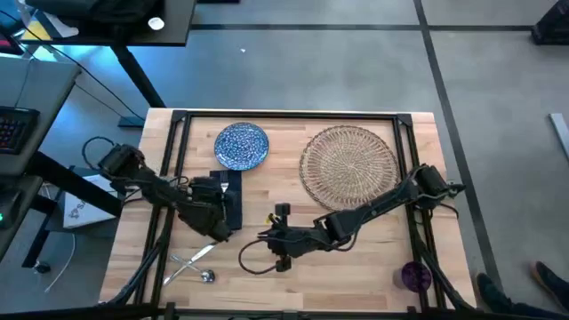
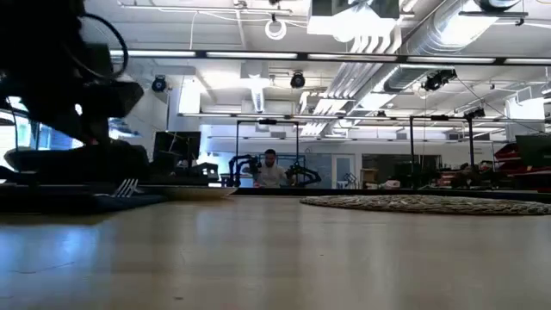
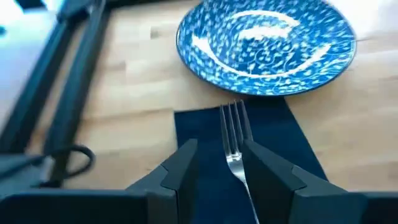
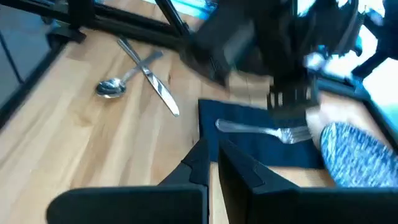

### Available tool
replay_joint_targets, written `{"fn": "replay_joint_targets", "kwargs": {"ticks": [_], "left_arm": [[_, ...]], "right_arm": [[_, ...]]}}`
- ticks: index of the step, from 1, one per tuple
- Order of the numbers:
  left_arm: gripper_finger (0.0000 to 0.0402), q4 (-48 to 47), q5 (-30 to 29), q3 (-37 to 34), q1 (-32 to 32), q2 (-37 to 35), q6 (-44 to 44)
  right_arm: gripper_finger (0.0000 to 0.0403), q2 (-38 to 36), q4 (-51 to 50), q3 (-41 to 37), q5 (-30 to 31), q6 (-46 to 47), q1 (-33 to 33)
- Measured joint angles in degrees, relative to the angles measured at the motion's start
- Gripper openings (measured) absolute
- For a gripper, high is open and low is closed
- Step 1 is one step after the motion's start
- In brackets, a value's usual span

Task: Set table place
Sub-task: Move the brown placemat to the center of the table

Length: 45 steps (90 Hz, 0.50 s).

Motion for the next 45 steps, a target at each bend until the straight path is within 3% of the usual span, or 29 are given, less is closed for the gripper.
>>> {"fn": "replay_joint_targets", "kwargs": {"ticks": [17, 45], "left_arm": [[0.0108, 1.3, 0.9, -0.1, -7.7, -0.5, 7.4], [0.0108, 3.0, 0.3, -0.1, -18.9, -0.5, 11.0]], "right_arm": [[0.0000, 5.4, 2.1, 0.0, -0.7, 1.2, -1.9], [0.0000, 15.9, 19.4, 0.0, -1.0, 1.5, -6.4]]}}
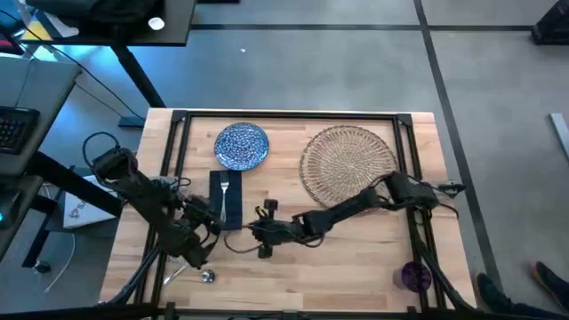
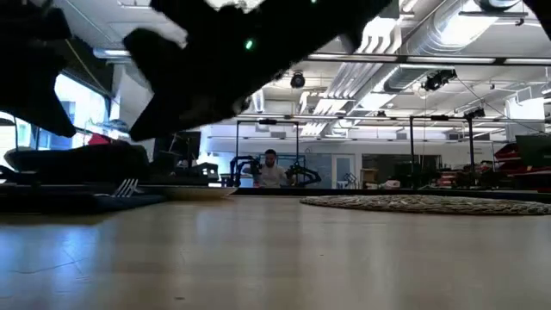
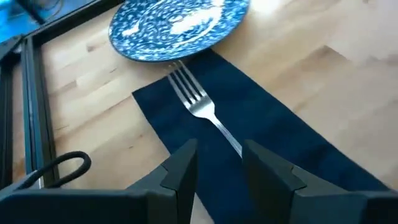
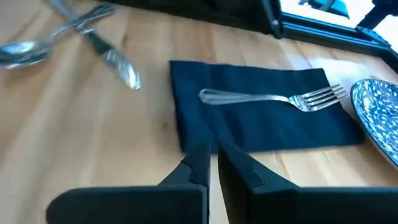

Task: Set table place
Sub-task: Move the brown placemat to the center of the table

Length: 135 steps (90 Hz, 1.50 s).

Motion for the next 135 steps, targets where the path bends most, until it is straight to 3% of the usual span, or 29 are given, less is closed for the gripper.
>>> {"fn": "replay_joint_targets", "kwargs": {"ticks": [17, 28, 50, 94, 117, 135], "left_arm": [[0.0099, -0.2, 4.1, 0.5, -3.5, 0.0, 7.2], [0.0093, -0.9, 6.4, 1.4, -4.0, 0.0, 10.2], [0.0090, -0.8, 2.0, 2.1, -3.4, 0.0, 10.5], [0.0090, -0.7, 1.2, 2.1, -3.3, 0.0, 8.0], [0.0090, -0.4, -4.4, 2.0, -3.3, 0.0, 7.9], [0.0090, -0.2, -6.8, 2.0, -3.0, 0.0, 7.9]], "right_arm": [[0.0000, 4.1, 5.6, 0.0, -0.4, 1.6, -2.7], [0.0000, 6.7, 7.3, 0.0, -5.5, 6.0, -4.1], [0.0000, 9.3, 11.8, 0.0, -8.4, 9.3, -4.7], [0.0000, 9.2, 14.1, 0.0, -14.5, 8.5, -4.8], [0.0000, 2.3, 4.8, 0.0, -14.4, 6.0, -6.0], [0.0000, -8.8, -16.0, 0.0, -9.5, -3.5, -6.1]]}}
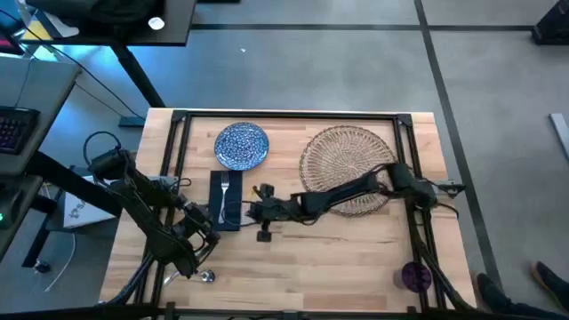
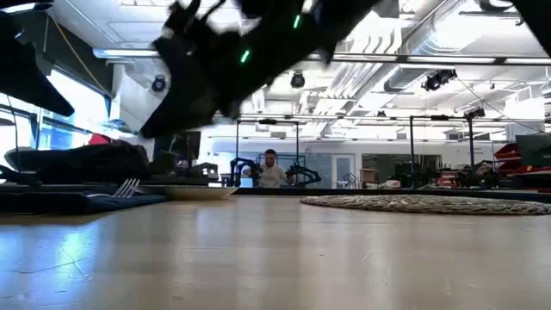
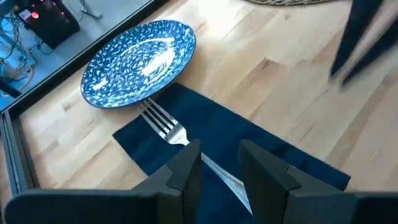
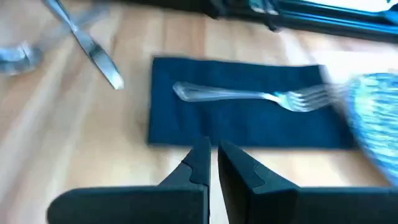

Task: Set table place
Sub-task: Move the brown placemat to the center of the table

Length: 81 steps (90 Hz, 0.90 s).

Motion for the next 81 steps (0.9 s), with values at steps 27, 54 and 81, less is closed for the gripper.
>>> {"fn": "replay_joint_targets", "kwargs": {"ticks": [27, 54, 81], "left_arm": [[0.0090, 1.3, 0.2, 0.0, 0.0, 0.0, 0.0], [0.0090, 1.6, 8.0, 0.0, 0.0, 0.0, 1.1], [0.0090, 3.0, 16.6, 0.0, 0.0, 0.0, 6.4]], "right_arm": [[0.0000, -13.4, -34.8, 0.0, 17.8, -2.0, -0.1], [0.0000, -17.4, -57.9, 0.0, 21.1, 12.1, -0.7], [0.0000, -17.5, -80.8, 0.0, 21.1, 26.0, -3.2]]}}
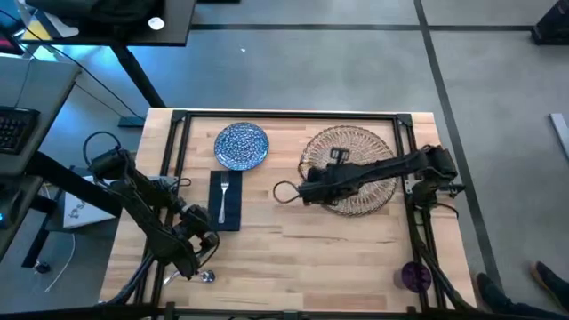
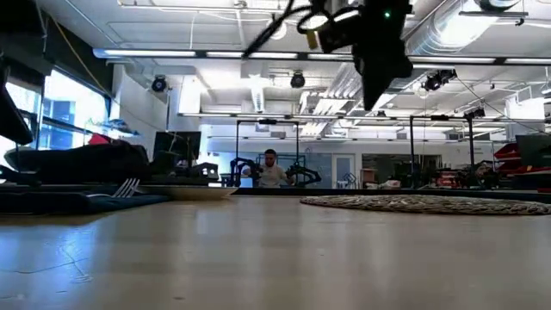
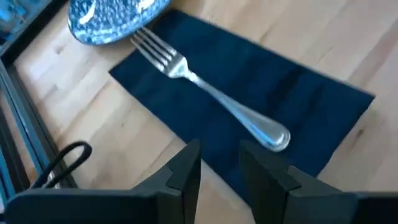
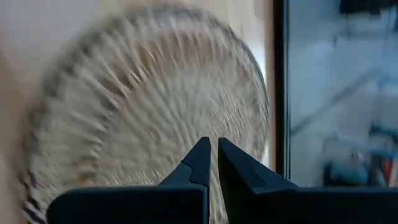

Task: Set table place
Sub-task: Move the brown placemat to the center of the table

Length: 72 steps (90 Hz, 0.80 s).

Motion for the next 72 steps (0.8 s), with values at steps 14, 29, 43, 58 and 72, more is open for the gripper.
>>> {"fn": "replay_joint_targets", "kwargs": {"ticks": [14, 29, 43, 58, 72], "left_arm": [[0.0090, 0.0, 0.1, 0.0, 0.0, 0.0, 0.0], [0.0090, 0.0, 0.1, 0.0, 0.0, 0.0, 0.0], [0.0090, 0.0, 0.0, 0.0, 0.0, 0.0, 0.0], [0.0090, 0.0, 0.1, 0.0, 0.0, 0.0, 0.0], [0.0090, 0.0, 0.1, 0.0, 0.0, 0.0, 0.0]], "right_arm": [[0.0000, 0.0, -2.8, 0.0, 0.1, 2.4, -0.6], [0.0000, 0.0, -1.6, 0.0, 2.6, 1.5, -0.6], [0.0000, 0.0, -1.7, 0.0, 2.6, 0.0, -0.9], [0.0000, 0.0, -1.7, 0.0, 2.8, -0.1, -3.5], [0.0000, 0.0, -1.6, 0.0, 3.0, -0.1, -8.0]]}}
